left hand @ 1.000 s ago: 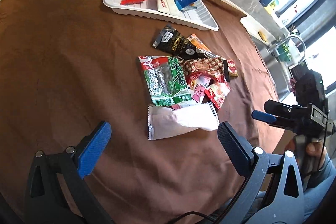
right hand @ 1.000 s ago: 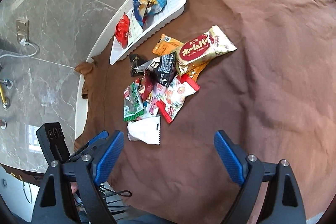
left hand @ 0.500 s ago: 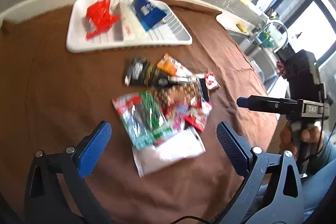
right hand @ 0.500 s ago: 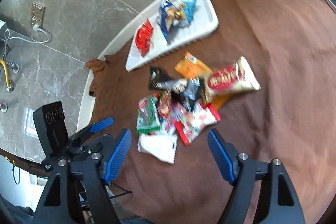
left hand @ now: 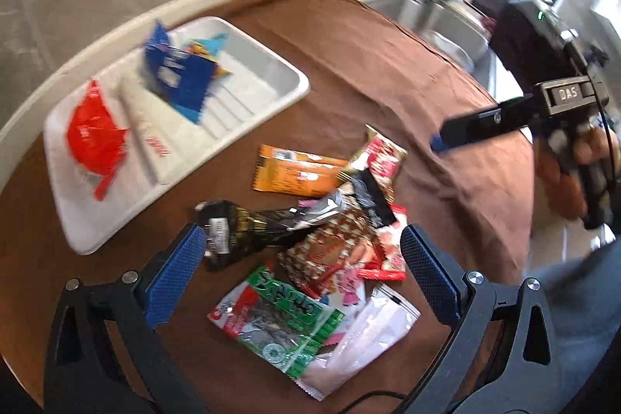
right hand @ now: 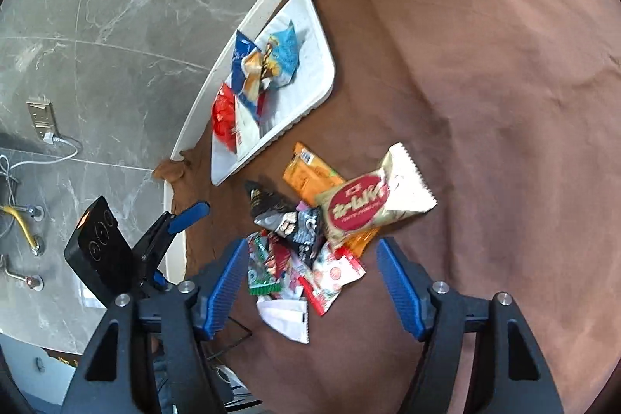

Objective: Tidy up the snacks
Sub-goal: 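Grasp the green seaweed packet with the left tool while the right tool grasps the black Member's Mark bag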

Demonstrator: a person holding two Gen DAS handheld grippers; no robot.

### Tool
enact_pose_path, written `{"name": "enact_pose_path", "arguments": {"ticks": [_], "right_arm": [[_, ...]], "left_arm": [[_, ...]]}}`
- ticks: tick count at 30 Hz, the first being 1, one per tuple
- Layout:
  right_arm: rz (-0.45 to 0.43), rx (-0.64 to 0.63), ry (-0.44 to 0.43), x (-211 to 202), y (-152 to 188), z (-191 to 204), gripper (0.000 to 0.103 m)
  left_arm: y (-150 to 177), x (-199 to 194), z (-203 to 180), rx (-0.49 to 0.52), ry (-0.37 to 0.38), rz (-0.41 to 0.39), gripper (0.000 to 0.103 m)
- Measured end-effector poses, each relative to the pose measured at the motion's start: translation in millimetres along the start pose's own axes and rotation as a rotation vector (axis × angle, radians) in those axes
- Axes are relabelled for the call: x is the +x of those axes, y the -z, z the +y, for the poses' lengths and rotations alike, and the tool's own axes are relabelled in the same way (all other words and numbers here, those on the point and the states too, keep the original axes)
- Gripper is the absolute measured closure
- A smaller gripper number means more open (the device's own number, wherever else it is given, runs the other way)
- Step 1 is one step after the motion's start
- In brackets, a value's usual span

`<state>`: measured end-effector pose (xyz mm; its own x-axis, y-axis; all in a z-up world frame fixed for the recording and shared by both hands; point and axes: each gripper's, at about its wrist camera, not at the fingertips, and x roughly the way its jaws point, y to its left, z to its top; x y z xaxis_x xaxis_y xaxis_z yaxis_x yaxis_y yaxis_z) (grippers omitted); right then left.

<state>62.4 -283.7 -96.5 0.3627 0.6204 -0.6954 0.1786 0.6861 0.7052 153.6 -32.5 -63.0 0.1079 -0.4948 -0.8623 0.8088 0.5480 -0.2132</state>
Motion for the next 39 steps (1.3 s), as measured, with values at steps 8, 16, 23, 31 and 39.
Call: {"name": "enact_pose_path", "arguments": {"ticks": [8,16,23,31,39], "right_arm": [[0.087,-0.443,0.055,32.5,-11.7,77.3,0.038],[0.292,-0.734,0.157,114.5,-14.4,125.0,0.056],[0.388,-0.772,0.238,147.1,-12.2,121.6,0.063],[0.418,-0.792,0.255,161.1,-12.6,122.9,0.079],[0.425,-0.77,0.284,164.7,-18.0,119.4,0.082]], "left_arm": [[48.7,-16.1,31.0,-0.302,0.084,-0.061,0.002],[96.5,-23.7,25.0,-0.477,0.015,-0.104,0.002],[108.9,-25.3,26.1,-0.557,-0.003,-0.132,0.019],[109.1,-18.7,33.1,-0.586,0.019,-0.111,0.038],[107.9,-10.7,35.5,-0.598,0.032,-0.09,0.038]]}}
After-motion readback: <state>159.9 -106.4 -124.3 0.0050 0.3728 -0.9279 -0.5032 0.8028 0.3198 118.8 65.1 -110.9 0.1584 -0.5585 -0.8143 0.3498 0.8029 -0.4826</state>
